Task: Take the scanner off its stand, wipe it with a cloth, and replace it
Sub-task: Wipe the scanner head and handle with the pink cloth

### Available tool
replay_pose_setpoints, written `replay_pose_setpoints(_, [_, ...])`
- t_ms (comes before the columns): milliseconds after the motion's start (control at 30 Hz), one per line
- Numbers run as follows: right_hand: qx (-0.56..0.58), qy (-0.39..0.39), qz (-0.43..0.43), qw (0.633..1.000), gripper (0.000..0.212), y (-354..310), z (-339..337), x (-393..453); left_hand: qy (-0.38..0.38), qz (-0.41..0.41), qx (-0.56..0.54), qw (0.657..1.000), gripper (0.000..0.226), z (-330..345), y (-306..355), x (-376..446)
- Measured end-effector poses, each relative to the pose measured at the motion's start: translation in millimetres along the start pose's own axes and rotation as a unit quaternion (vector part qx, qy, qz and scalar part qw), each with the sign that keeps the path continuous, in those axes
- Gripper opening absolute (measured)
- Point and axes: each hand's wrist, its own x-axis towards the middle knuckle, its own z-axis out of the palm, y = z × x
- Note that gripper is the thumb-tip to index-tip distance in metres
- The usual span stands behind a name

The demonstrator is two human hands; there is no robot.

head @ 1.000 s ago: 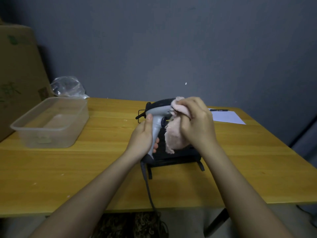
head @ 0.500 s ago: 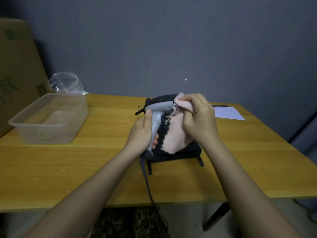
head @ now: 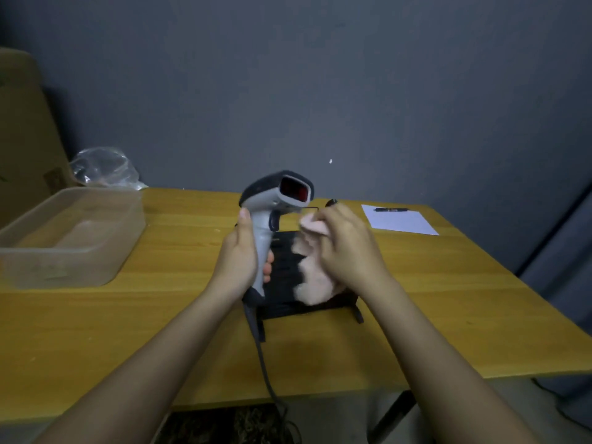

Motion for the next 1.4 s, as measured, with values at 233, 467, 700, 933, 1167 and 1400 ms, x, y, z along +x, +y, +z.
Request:
replay_pose_setpoints(233, [0.084, 0.183, -0.041, 0.979, 0.027, -13.7, -28.6, 10.8, -0.03, -0.004, 0.025, 0.999, 0.062, 4.6, 8.8, 4.4])
replay_pose_setpoints(467, [0.038, 0.103, -0.019, 0.994, 0.024, -4.0, -24.8, 14.4, -0.034, -0.011, 0.042, 0.998, 0.058, 3.8, 2.7, -3.0])
replay_pose_setpoints(700, [0.033, 0.072, -0.028, 0.996, 0.022, -2.2, -20.0, 14.0, -0.026, 0.006, 0.057, 0.998, 0.058, 5.1, 5.0, -2.3])
replay_pose_setpoints(933, [0.035, 0.052, -0.018, 0.998, 0.02, 13.5, -20.0, 6.3, -0.035, 0.004, 0.046, 0.998, 0.062, 9.2, 0.0, -2.6])
replay_pose_setpoints(1167, [0.03, 0.106, 0.144, 0.983, 0.01, 39.9, -44.6, -16.8, -0.1, 0.007, -0.03, 0.994, 0.05, 22.0, 1.3, -4.8])
replay_pose_setpoints(1400, [0.034, 0.029, 0.157, 0.987, 0.032, 46.3, -41.0, -35.8, -0.219, -0.051, -0.06, 0.972, 0.033, 57.0, 33.6, -2.4])
